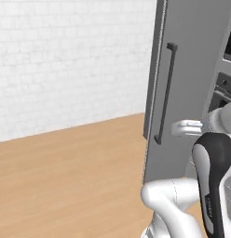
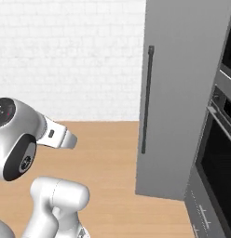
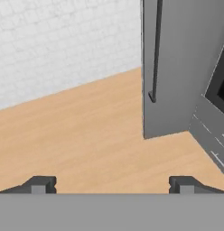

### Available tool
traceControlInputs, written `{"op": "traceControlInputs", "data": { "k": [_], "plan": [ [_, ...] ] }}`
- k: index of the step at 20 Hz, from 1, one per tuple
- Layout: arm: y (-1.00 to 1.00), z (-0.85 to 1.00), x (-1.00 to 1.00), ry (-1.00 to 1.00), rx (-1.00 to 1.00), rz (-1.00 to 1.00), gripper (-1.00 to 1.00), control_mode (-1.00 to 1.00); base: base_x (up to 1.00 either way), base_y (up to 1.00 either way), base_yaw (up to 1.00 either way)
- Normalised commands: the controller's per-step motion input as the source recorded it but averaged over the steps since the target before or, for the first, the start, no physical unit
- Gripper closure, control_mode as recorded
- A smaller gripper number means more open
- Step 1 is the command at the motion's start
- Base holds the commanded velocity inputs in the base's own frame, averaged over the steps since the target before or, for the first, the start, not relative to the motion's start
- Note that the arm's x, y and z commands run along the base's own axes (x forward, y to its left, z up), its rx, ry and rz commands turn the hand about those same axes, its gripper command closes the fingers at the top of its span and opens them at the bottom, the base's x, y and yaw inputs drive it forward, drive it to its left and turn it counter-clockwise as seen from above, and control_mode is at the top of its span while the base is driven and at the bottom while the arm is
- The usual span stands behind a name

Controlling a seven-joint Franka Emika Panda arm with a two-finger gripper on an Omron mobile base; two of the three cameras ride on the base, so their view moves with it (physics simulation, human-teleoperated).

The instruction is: Place one potato and one chicken drumstick in each tupperware on the nearby counter, to pack two identical lunches.

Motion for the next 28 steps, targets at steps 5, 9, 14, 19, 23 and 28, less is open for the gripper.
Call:
{"op": "traceControlInputs", "data": {
  "k": [5,9,14,19,23,28],
  "plan": [
    [0.00,0.00,0.00,0.00,0.00,0.00,-1.00,1.00,1.00,0.85,0.17],
    [0.00,0.00,0.00,0.00,0.00,0.00,-1.00,1.00,1.00,0.47,0.02],
    [0.00,0.00,0.00,0.00,0.00,0.00,-1.00,1.00,1.00,-0.01,0.42],
    [0.00,0.00,0.00,0.00,0.00,0.00,-1.00,1.00,1.00,0.64,0.21],
    [0.00,0.00,0.00,0.00,0.00,0.00,-1.00,1.00,1.00,0.92,-0.06],
    [0.00,0.00,0.00,0.00,0.00,0.00,-1.00,1.00,1.00,0.65,-0.24]
  ]
}}
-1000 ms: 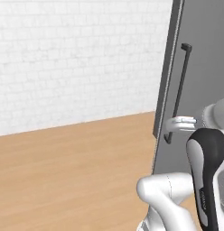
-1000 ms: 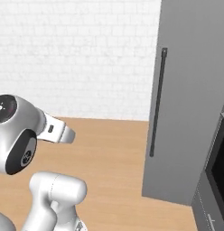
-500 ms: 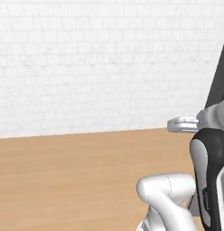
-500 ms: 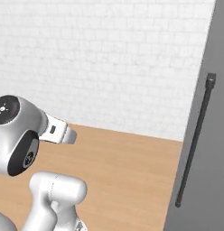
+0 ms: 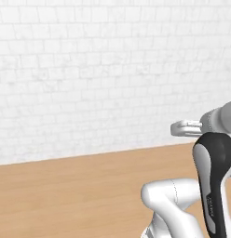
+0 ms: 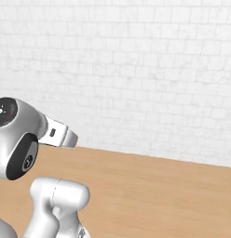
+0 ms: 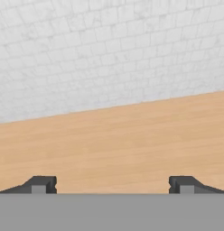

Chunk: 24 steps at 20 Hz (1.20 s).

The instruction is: Place one potato and one chicken drumstick in each tupperware on the nearby counter, to pack two identical lunches.

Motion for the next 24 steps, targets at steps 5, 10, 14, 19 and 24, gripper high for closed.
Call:
{"op": "traceControlInputs", "data": {
  "k": [5,10,14,19,24],
  "plan": [
    [0.00,0.00,0.00,0.00,0.00,0.00,-1.00,1.00,1.00,0.73,-0.64],
    [0.00,0.00,0.00,0.00,0.00,0.00,-1.00,1.00,1.00,0.75,-0.72],
    [0.00,0.00,0.00,0.00,0.00,0.00,-1.00,1.00,0.80,0.57,-0.80],
    [0.00,0.00,0.00,0.00,0.00,0.00,-1.00,1.00,0.48,0.41,-0.89],
    [0.00,0.00,0.00,0.00,0.00,0.00,-1.00,1.00,0.40,0.40,-0.91]
  ]
}}
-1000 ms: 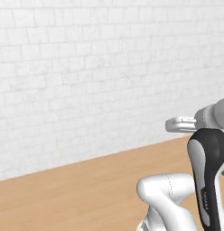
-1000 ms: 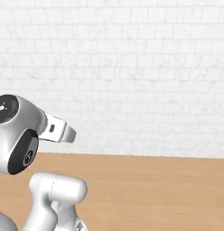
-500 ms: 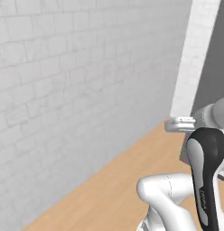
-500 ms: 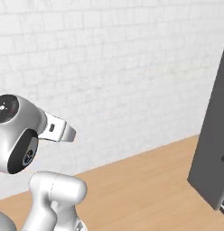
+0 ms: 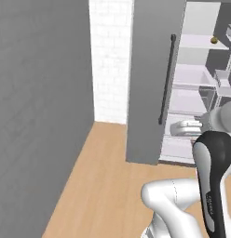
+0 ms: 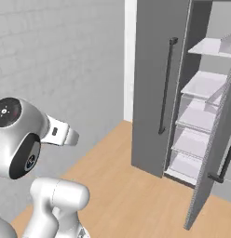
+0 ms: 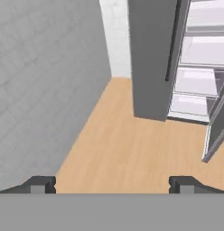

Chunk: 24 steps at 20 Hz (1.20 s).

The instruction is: Place one potato and one chicken drumstick in each tupperware on the nearby counter, to pack two identical lunches.

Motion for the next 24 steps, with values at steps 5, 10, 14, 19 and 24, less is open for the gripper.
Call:
{"op": "traceControlInputs", "data": {
  "k": [5,10,14,19,24],
  "plan": [
    [0.00,0.00,0.00,0.00,0.00,0.00,-1.00,1.00,0.65,0.40,-0.75],
    [0.00,0.00,0.00,0.00,0.00,0.00,-1.00,1.00,1.00,0.28,-0.32],
    [0.00,0.00,0.00,0.00,0.00,0.00,-1.00,1.00,0.99,-0.22,-0.22],
    [0.00,0.00,0.00,0.00,0.00,0.00,-1.00,1.00,1.00,-0.12,-0.27],
    [0.00,0.00,0.00,0.00,0.00,0.00,-1.00,1.00,0.73,-0.45,-0.27]
  ]
}}
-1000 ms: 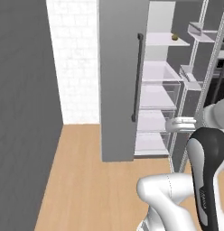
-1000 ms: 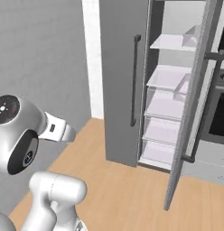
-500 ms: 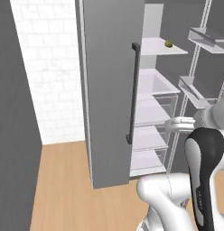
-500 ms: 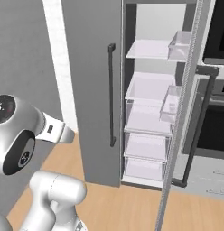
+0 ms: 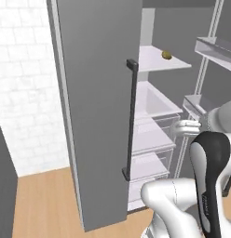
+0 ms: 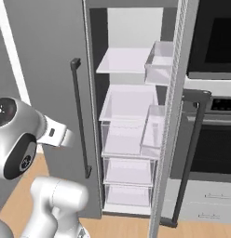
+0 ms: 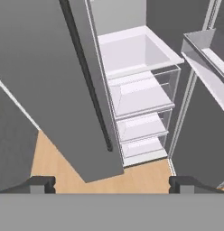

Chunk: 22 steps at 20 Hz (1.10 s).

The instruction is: Place one potato and one chicken drumstick in each tupperware on the nearby counter, to pack two identical lunches.

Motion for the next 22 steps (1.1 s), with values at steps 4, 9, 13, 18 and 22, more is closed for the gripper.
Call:
{"op": "traceControlInputs", "data": {
  "k": [4,9,13,18,22],
  "plan": [
    [0.00,0.00,0.00,0.00,0.00,0.00,-1.00,1.00,0.54,-0.45,-0.23],
    [0.00,0.00,0.00,0.00,0.00,0.00,-1.00,1.00,0.74,-0.15,-0.17],
    [0.00,0.00,0.00,0.00,0.00,0.00,-1.00,1.00,0.96,-0.17,-0.15],
    [0.00,0.00,0.00,0.00,0.00,0.00,-1.00,1.00,0.97,-0.22,-0.11],
    [-0.01,0.03,0.08,0.01,0.00,0.00,-1.00,-1.00,0.60,-0.14,-0.01]
  ]
}}
